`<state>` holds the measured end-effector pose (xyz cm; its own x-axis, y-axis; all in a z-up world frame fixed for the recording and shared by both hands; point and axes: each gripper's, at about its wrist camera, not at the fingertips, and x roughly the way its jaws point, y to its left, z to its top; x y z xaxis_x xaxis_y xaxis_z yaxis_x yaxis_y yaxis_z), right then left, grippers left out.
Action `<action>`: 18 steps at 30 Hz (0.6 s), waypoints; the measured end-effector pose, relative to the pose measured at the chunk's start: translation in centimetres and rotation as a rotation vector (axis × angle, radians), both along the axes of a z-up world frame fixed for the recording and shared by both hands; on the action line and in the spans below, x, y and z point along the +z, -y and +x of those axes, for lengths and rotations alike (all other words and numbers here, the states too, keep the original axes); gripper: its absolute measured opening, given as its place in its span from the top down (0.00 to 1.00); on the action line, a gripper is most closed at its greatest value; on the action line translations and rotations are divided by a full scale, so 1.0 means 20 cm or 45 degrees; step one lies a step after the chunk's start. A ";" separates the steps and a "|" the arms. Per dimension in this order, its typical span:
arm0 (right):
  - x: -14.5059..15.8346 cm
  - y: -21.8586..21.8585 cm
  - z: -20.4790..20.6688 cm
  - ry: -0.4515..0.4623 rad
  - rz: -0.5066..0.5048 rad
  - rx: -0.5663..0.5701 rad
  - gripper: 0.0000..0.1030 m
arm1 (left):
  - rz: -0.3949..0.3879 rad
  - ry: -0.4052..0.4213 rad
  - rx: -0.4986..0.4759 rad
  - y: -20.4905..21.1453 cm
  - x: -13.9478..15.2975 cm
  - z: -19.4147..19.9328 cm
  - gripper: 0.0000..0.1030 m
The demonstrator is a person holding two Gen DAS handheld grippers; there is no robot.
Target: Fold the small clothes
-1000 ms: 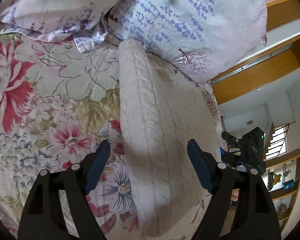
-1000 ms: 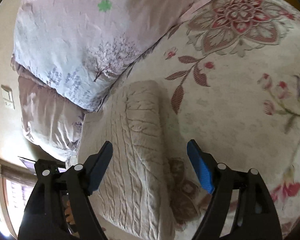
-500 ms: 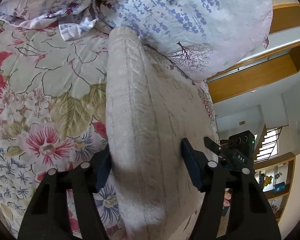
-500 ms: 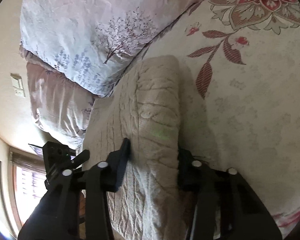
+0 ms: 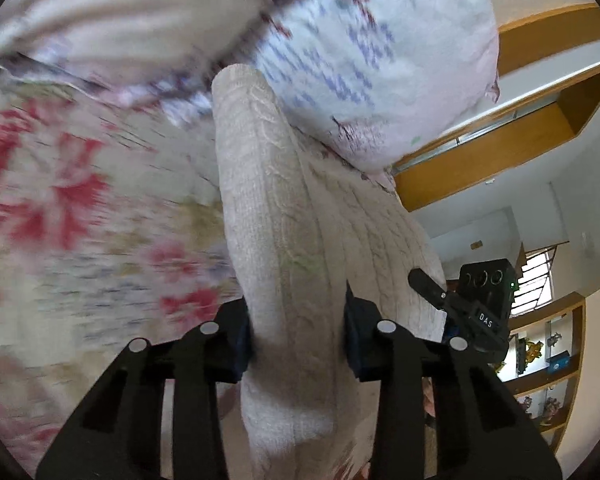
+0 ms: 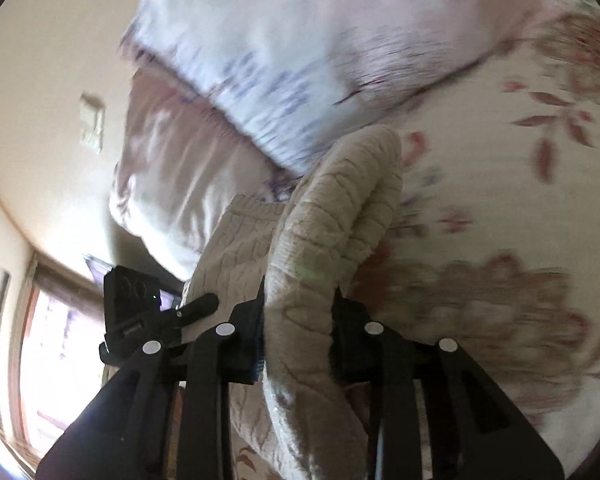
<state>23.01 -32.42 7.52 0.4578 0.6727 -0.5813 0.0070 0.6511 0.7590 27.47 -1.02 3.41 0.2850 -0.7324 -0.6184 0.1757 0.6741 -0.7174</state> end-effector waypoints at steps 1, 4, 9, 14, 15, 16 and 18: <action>0.01 -0.05 0.00 0.018 -0.013 0.017 0.73 | 0.012 0.016 0.018 -0.08 0.03 -0.02 0.65; 0.01 -0.25 0.04 0.077 -0.060 0.092 0.74 | 0.056 0.043 0.067 -0.27 0.06 -0.05 0.64; -0.19 -0.52 0.11 -0.043 -0.268 0.208 0.70 | 0.179 -0.020 0.189 -0.50 -0.09 -0.06 0.59; -0.21 -0.41 0.13 -0.109 -0.175 0.152 0.62 | 0.067 -0.026 0.205 -0.60 -0.16 -0.09 0.53; -0.19 -0.40 0.13 -0.099 -0.176 0.131 0.61 | 0.077 -0.015 0.203 -0.60 -0.16 -0.09 0.52; -0.18 -0.37 0.13 -0.084 -0.177 0.105 0.61 | 0.090 -0.010 0.198 -0.60 -0.15 -0.10 0.49; -0.15 -0.33 0.15 -0.064 -0.161 0.053 0.61 | 0.095 -0.011 0.193 -0.58 -0.16 -0.10 0.48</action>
<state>26.10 -25.74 4.50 0.3992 0.6103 -0.6842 0.0143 0.7420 0.6703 25.49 10.67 0.18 0.3828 -0.6332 -0.6727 0.0619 0.7441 -0.6652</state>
